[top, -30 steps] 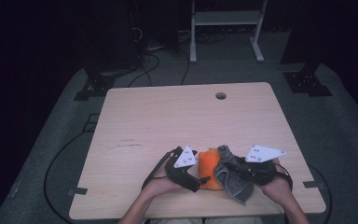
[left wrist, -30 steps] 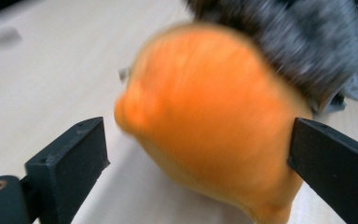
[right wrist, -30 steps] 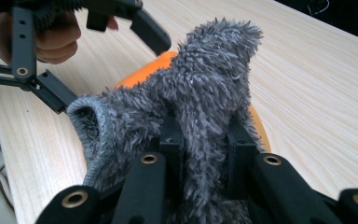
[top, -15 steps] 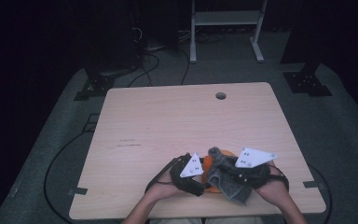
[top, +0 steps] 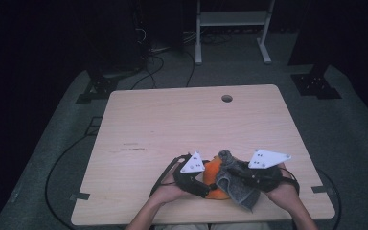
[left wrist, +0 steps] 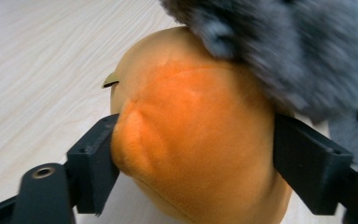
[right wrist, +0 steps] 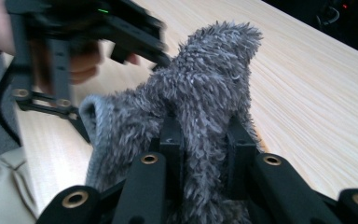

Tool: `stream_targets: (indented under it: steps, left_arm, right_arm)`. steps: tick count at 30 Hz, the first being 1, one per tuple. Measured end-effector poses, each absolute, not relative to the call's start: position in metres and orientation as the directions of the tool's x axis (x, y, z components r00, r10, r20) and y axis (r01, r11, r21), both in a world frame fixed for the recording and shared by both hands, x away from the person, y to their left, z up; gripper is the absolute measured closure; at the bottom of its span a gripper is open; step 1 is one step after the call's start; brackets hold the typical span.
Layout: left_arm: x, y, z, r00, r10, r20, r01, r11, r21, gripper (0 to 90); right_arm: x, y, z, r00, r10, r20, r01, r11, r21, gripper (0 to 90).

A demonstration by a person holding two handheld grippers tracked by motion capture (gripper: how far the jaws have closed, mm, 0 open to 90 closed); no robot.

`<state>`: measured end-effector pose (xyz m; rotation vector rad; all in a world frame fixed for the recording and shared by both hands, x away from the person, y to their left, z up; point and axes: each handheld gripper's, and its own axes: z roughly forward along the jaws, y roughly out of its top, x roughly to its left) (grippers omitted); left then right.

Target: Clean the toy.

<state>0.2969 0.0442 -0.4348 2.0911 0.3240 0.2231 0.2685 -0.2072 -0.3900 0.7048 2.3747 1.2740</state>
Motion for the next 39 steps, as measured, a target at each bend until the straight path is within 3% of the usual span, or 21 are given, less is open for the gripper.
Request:
stream_targets:
  steps: [3,8,15,19,22,25,31,36,39]
  left_arm:
    - [0.299,0.045,-0.437,0.948,0.317,0.034,0.134,-0.493,0.860,20.8]
    - [0.299,0.044,-0.438,0.945,0.325,0.044,0.128,-0.490,0.862,15.1]
    - [0.300,0.049,-0.439,0.955,0.290,0.059,0.110,-0.532,0.840,18.9]
    - [0.303,0.056,-0.439,0.958,0.285,0.028,0.137,-0.541,0.830,17.9]
    - [0.307,0.058,-0.434,0.955,0.293,-0.040,0.189,-0.499,0.845,9.1]
    - [0.308,0.057,-0.429,0.950,0.293,-0.105,0.236,-0.457,0.857,9.1]
    - [0.304,0.054,-0.436,0.952,0.307,-0.019,0.180,-0.506,0.844,15.6]
    - [0.304,0.054,-0.437,0.951,0.308,0.002,0.167,-0.522,0.836,15.9]
    - [0.305,0.056,-0.437,0.952,0.305,-0.008,0.174,-0.521,0.835,15.9]
  right_arm:
    - [0.278,-0.224,-0.400,-0.768,0.639,-0.037,0.322,0.436,0.840,72.8]
    - [0.284,-0.237,-0.409,-0.762,0.647,0.024,0.376,0.412,0.830,72.8]
    - [0.291,-0.254,-0.425,-0.738,0.665,0.116,0.457,0.366,0.811,72.9]
    - [0.289,-0.254,-0.422,-0.733,0.672,0.111,0.452,0.359,0.816,72.9]
    - [0.287,-0.247,-0.421,-0.743,0.663,0.088,0.426,0.367,0.827,72.9]
    - [0.284,-0.240,-0.417,-0.763,0.642,0.072,0.397,0.378,0.836,72.9]
    - [0.285,-0.243,-0.421,-0.775,0.622,0.109,0.416,0.373,0.829,72.5]
    - [0.291,-0.253,-0.434,-0.731,0.678,0.079,0.482,0.430,0.763,72.3]
    - [0.289,-0.255,-0.425,-0.737,0.668,0.102,0.469,0.397,0.789,72.5]
